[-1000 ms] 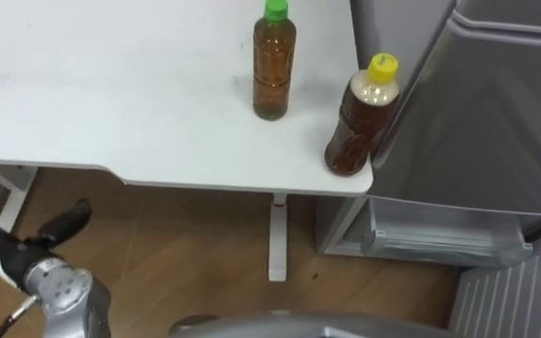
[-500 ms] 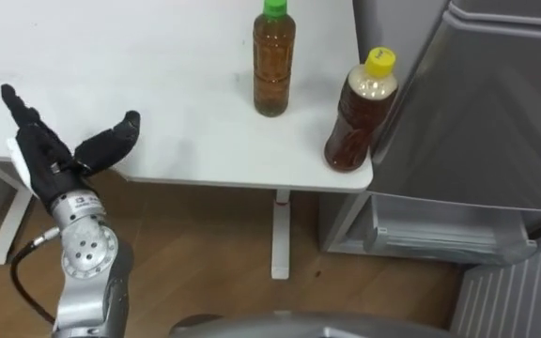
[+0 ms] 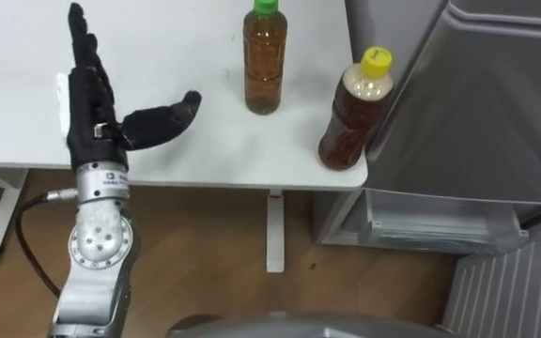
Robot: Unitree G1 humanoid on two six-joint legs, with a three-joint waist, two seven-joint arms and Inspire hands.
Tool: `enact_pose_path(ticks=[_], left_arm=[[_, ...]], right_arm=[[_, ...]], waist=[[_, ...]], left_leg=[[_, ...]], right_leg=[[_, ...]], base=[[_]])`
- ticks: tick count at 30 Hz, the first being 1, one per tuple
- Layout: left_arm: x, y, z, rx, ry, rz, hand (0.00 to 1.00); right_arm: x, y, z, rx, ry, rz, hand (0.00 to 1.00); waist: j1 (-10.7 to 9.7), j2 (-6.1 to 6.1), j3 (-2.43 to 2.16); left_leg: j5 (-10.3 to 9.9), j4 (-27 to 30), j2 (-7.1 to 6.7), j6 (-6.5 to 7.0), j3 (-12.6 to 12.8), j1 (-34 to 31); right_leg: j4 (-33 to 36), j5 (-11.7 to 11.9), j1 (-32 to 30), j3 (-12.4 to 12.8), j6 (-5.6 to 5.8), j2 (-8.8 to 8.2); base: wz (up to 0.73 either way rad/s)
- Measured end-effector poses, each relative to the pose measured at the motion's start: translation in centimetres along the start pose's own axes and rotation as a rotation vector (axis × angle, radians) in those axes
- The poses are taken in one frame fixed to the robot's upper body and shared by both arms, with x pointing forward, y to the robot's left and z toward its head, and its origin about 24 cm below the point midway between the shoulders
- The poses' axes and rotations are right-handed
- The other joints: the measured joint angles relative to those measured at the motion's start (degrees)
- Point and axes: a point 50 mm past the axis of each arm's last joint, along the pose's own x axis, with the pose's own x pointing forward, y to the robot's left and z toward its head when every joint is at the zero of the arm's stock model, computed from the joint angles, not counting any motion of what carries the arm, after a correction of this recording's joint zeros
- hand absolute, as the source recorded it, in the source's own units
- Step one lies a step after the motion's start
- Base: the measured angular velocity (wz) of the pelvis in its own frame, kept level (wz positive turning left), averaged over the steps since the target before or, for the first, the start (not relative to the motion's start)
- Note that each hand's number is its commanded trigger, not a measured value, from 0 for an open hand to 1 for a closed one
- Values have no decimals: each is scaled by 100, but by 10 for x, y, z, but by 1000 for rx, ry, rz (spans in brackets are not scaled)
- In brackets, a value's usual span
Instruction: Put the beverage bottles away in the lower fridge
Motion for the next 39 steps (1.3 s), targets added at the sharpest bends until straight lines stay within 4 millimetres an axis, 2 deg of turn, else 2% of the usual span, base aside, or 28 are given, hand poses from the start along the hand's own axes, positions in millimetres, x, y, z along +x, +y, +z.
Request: enact_pose_path(ticks=[8, 16, 39], left_arm=[[-2, -14, 1, -32, 9, -137, 0], [0, -20, 20, -45, -65, -212, 0], [-7, -20, 15, -23, -36, -327, 0]], right_arm=[[1, 1, 5, -26, -9, 0, 0], [0, 0, 4, -52, -5, 3, 0], [1, 0, 5, -66, -3, -6, 0]], waist=[[-4, -7, -30], [2, 2, -42], [53, 0, -71]], left_leg=[[2, 37, 9, -3, 9, -88], [5, 38, 6, -3, 14, -56], [7, 37, 15, -5, 8, -71]], right_leg=[[15, 4, -87, 42, -8, 12], [11, 4, -79, 82, -8, 12], [16, 14, -159, 132, -22, 22]], base=[[0], [0], [0]])
